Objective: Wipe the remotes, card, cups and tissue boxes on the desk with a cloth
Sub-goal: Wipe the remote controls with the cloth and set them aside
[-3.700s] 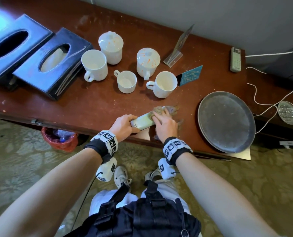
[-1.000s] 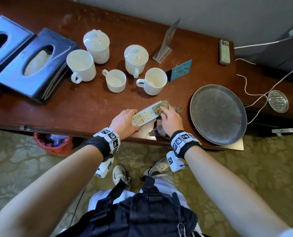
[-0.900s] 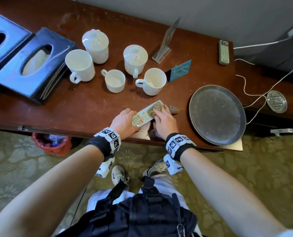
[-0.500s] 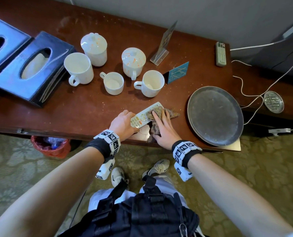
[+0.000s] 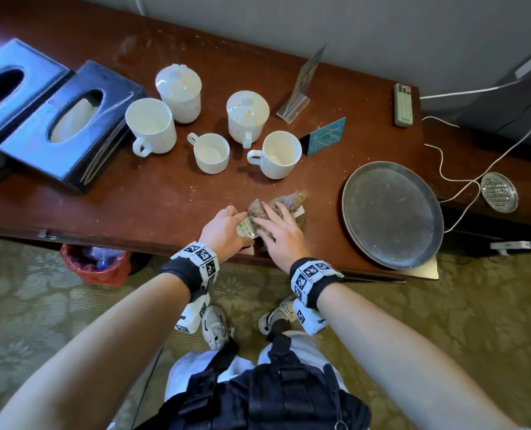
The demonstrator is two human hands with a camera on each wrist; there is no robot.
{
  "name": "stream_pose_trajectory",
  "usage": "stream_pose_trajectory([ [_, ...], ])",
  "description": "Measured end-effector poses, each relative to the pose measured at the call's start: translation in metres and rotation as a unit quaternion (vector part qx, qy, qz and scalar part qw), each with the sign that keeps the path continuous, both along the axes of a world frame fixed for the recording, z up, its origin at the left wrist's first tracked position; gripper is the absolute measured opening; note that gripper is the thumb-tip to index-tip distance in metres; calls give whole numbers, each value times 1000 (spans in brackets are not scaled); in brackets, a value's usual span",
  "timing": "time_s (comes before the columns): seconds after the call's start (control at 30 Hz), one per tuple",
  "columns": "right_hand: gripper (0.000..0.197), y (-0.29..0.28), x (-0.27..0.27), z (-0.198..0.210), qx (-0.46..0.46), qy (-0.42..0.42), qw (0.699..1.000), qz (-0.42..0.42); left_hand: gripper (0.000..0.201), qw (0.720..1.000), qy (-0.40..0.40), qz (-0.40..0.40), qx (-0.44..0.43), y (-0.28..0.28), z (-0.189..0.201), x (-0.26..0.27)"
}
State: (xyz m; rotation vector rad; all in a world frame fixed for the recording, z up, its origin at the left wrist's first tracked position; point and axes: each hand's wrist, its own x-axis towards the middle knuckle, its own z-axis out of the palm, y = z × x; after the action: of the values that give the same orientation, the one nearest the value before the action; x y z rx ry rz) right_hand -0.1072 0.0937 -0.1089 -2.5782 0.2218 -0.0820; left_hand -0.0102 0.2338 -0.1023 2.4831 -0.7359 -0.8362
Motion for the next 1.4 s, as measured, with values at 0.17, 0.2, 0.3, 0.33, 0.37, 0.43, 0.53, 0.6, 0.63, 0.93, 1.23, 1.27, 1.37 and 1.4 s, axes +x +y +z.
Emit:
stream_pose_trajectory([
  [0.17, 30, -19, -15, 0, -75, -30, 994, 78, 73, 1000, -8, -8, 6, 0, 0, -1],
  [0.2, 31, -23, -16, 1, -79, -27, 993, 82, 72, 1000, -9, -14, 9, 0, 1, -1],
  [0.3, 24, -23, -11, 7, -51, -5, 998, 46, 71, 1000, -8, -22, 16, -1, 2, 0],
  [0.33, 23, -20, -7, 8, -40, -2, 999, 28, 72, 1000, -6, -21, 16, -1, 2, -1],
  [0.37, 23, -16, -4, 9, -33, 3, 999, 16, 72, 1000, -7, -20, 16, -1, 2, -1],
  [0.43, 32, -10, -2, 8, -34, 19, 999, 9, 72, 1000, -8, -23, 18, -1, 3, -1],
  [0.53, 36, -12, -9, 7, -61, 19, 997, 43, 73, 999, -9, -30, 22, -1, 3, 0],
  [0.6, 35, -22, -16, 9, -87, 11, 992, 86, 72, 999, -12, -37, 24, -2, 4, 0],
  [0.63, 35, -29, -19, 11, -97, 10, 990, 104, 71, 999, -11, -40, 24, -2, 4, 0],
  [0.93, 36, -19, -10, 17, -60, 35, 996, -51, 69, 999, -3, -45, 22, -1, 6, 0],
  [1.23, 40, -56, -32, 22, -99, 99, 989, -48, 67, 998, -9, -50, 22, -2, 11, -2],
  [1.27, 38, -59, -30, 23, -94, 107, 986, -85, 67, 998, -10, -50, 22, -1, 11, -2],
  [1.37, 39, -45, -18, 25, -82, 97, 988, -89, 66, 998, -16, -54, 26, -1, 10, -2],
  [1.4, 42, -36, -16, 24, -82, 93, 990, -65, 66, 998, -18, -55, 27, -1, 10, -2],
])
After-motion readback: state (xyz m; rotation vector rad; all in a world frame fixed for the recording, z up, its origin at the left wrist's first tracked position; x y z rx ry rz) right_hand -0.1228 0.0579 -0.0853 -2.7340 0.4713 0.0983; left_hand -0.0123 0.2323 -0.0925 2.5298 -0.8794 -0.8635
